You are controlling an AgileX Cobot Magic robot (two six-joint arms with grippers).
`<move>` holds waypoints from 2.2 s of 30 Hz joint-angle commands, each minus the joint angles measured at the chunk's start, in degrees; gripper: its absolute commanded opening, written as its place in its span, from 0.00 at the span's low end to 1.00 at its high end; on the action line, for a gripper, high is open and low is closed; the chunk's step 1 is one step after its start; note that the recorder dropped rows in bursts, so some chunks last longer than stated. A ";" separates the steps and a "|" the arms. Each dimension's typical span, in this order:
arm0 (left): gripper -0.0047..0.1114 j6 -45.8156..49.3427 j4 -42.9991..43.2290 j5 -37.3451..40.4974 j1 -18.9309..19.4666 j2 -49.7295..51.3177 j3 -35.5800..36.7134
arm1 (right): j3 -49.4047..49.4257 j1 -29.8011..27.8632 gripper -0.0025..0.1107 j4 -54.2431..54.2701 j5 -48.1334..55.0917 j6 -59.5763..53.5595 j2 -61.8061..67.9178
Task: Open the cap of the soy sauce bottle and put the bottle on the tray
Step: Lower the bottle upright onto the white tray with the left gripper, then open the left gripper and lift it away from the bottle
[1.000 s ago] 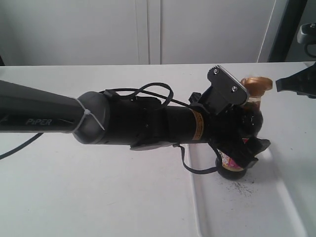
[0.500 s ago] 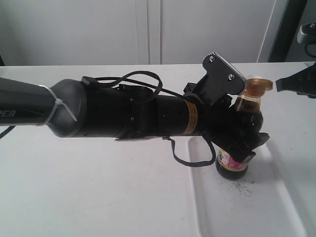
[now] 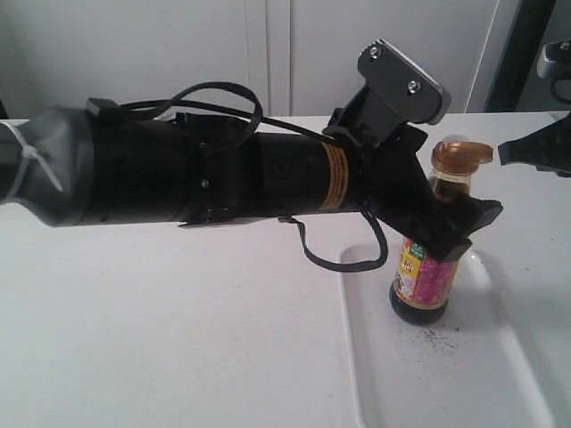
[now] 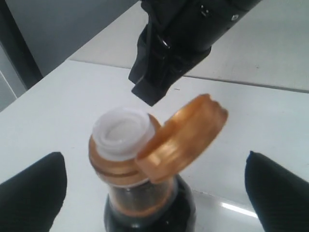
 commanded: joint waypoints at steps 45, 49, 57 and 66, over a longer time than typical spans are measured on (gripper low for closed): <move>0.04 16.19 6.41 58.20 0.29 -24.08 0.32 | 0.27 -0.32 0.02 0.41 -1.18 0.16 0.02; 0.04 16.06 4.88 58.60 4.55 -25.68 0.32 | 0.27 -0.32 0.02 0.39 -1.07 0.16 0.02; 0.04 16.76 -2.40 58.19 15.72 -28.09 0.32 | 0.27 -0.32 0.02 0.51 -0.84 0.16 0.02; 0.04 19.99 -13.11 60.87 32.91 -29.19 0.32 | 0.27 -0.32 0.02 1.26 -1.19 0.16 0.02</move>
